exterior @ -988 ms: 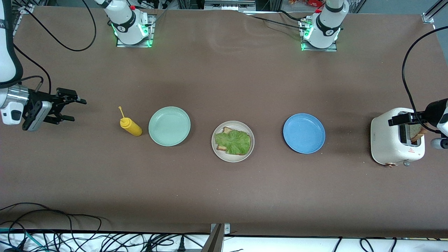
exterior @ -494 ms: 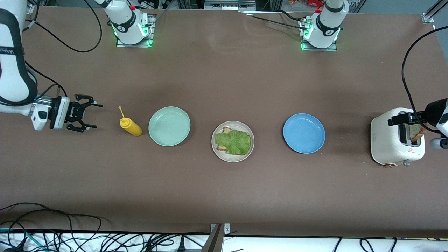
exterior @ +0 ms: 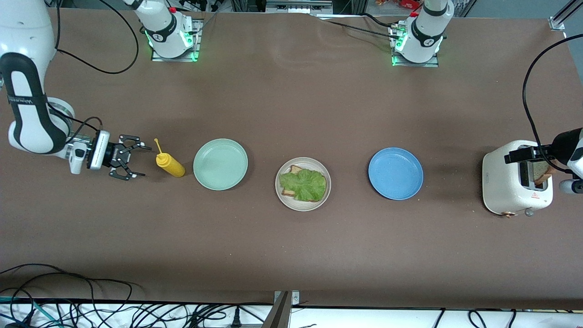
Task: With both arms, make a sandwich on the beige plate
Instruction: 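Grasp the yellow mustard bottle with the right gripper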
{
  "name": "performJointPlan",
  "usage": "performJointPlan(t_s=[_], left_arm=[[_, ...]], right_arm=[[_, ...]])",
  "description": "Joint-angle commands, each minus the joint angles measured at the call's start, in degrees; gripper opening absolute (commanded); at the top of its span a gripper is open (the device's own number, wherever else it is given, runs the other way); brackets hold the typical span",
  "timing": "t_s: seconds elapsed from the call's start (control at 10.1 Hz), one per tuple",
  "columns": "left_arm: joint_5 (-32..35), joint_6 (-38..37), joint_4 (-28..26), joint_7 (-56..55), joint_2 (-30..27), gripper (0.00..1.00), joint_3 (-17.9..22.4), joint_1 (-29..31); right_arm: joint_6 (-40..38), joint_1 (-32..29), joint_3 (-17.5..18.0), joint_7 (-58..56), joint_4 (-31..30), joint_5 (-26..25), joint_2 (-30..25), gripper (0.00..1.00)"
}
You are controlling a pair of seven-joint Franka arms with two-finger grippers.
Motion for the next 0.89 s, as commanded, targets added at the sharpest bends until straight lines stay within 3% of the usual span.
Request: performJointPlan(t_s=[0.0,0.49,0.59,0.69,0.79], left_arm=[[0.9,-0.6,-0.5,-0.1,-0.6,1.00,-0.2,-0.1],[0.8,-0.6,-0.5,-0.2,-0.6,1.00,-0.2,-0.2],[0.8,-0.6,-0.5,-0.1,-0.6,1.00,-0.2,-0.2],[0.8,-0.6,-0.5,-0.1,-0.6,1.00,-0.1,-0.2],[0.8,-0.6,-0.5,-0.1,-0.6,1.00,-0.1,-0.2]], right_arm=[[1.4,-1.0,4.1,-5.9,-0.2,6.7,2.5,1.00],[0.5,-1.1,7.3,-7.9,-1.3,9.6,2.1,0.95],[0.4,-1.1,7.4,-7.9,-1.3,10.3,2.0,0.83],[0.0,-1.1,7.8,-7.1,-1.1,10.6,1.8,0.51],[-0.2,-1.1,7.9,-6.1,-0.9,11.0,1.8,0.25]])
